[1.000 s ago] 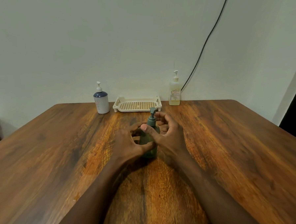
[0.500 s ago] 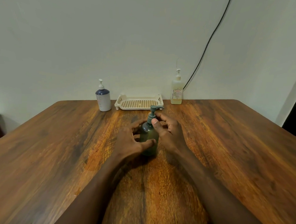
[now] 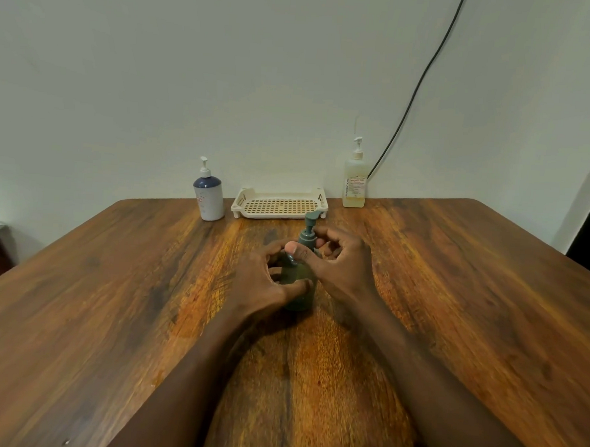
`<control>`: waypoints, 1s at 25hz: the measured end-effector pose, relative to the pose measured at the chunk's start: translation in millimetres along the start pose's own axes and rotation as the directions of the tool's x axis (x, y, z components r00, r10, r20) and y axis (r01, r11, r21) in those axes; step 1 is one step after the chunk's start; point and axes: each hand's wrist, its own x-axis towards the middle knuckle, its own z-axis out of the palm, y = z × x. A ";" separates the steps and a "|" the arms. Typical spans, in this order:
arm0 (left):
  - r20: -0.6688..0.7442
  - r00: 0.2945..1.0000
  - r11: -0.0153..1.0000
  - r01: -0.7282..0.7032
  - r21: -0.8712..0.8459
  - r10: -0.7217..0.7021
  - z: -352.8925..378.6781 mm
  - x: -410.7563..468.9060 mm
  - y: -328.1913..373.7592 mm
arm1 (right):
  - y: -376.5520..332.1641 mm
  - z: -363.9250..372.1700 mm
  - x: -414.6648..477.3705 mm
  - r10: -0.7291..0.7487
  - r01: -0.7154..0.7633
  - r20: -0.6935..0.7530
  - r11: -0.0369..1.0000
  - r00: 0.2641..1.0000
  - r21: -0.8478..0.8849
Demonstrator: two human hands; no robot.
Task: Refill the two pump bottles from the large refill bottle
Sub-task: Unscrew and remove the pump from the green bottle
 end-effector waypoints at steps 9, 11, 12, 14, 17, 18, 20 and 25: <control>0.031 0.999 0.999 0.036 -0.016 -0.036 -13.2 5.2 -4.8 | -10.9 -3.6 1.2 -0.059 0.049 0.034 0.966 0.998 0.254; 0.031 0.997 0.996 0.077 -0.043 -0.076 -18.6 5.8 -8.6 | -13.3 -6.6 1.5 -0.094 0.086 0.011 0.947 0.996 0.309; 0.035 0.995 0.993 0.098 -0.062 -0.096 -21.7 6.1 -11.2 | -13.5 -7.6 1.6 -0.109 0.104 -0.006 0.936 0.994 0.336; 0.044 0.991 0.987 0.131 -0.090 -0.128 -29.0 4.6 -17.0 | -12.8 -8.4 1.3 -0.130 0.135 -0.039 0.913 0.991 0.386; 0.036 0.987 0.982 0.159 -0.102 -0.156 -42.8 -5.4 -22.5 | -13.4 -7.7 1.1 -0.153 0.169 -0.072 0.874 0.986 0.455; 0.031 0.986 0.980 0.169 -0.102 -0.167 -47.4 -9.4 -23.7 | -15.0 -6.8 1.0 -0.161 0.178 -0.078 0.857 0.984 0.483; 0.025 0.983 0.978 0.181 -0.105 -0.179 -53.7 -16.9 -26.0 | -20.1 -4.3 -0.6 -0.189 0.205 -0.084 0.828 0.978 0.523; -0.028 0.965 0.960 0.255 -0.112 -0.260 -66.1 -27.5 -32.9 | -27.6 -4.1 -5.7 -0.273 0.314 -0.158 0.771 0.949 0.554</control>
